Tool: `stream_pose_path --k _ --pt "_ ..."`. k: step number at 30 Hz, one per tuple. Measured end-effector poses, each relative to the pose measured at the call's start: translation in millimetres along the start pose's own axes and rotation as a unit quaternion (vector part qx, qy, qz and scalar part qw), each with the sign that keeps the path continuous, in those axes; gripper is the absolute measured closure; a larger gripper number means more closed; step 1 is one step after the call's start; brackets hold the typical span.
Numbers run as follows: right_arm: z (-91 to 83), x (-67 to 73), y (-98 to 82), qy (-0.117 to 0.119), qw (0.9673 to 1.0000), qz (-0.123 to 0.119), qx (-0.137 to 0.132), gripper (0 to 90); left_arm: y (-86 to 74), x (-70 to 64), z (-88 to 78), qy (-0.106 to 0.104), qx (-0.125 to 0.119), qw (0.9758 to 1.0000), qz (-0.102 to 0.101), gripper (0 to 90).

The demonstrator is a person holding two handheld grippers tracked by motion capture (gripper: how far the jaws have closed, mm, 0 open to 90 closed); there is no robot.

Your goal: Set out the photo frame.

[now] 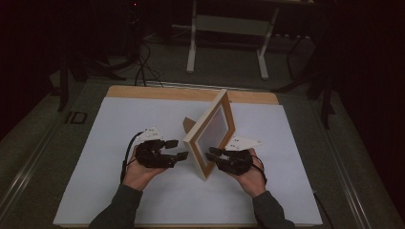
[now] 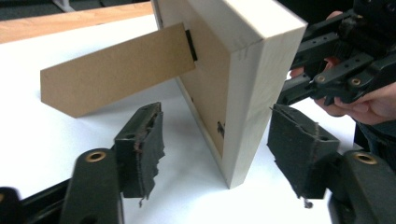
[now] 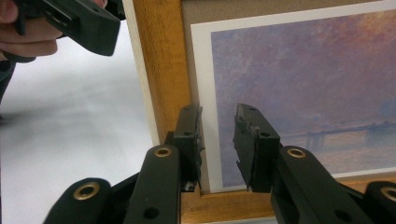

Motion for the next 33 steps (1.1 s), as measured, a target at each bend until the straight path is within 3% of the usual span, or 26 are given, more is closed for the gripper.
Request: stream_pose_path --k 10,16,26,33 --pt "-2.4 -3.1 -0.9 -0.002 1.0 0.004 -0.001 70.5 16.4 -11.1 7.8 0.003 -0.02 0.9998 0.001 31.8" --pt "-4.8 -5.0 -1.0 -0.004 1.0 0.007 -0.004 70.4 23.8 -14.5 16.9 0.018 -0.023 0.9996 0.001 33.1" --pt "-7.8 -8.3 -2.0 -0.007 0.9999 0.012 -0.007 70.4 29.4 -17.1 24.2 0.049 -0.029 0.9984 -0.001 45.2" --pt "-9.8 -11.4 -2.7 -0.01 0.9998 0.016 -0.01 70.2 30.7 -19.2 26.0 0.054 -0.031 0.998 -0.004 54.0"
Point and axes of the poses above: each handheld gripper's, and its own axes: z roughly forward along the jaws, y roughly out of its top, x roughly to its left, the point moved 5 cm from there along z, roughly forward along the jaws, and after that the axes turned 8 degrees about x, right-handed, at the moved point
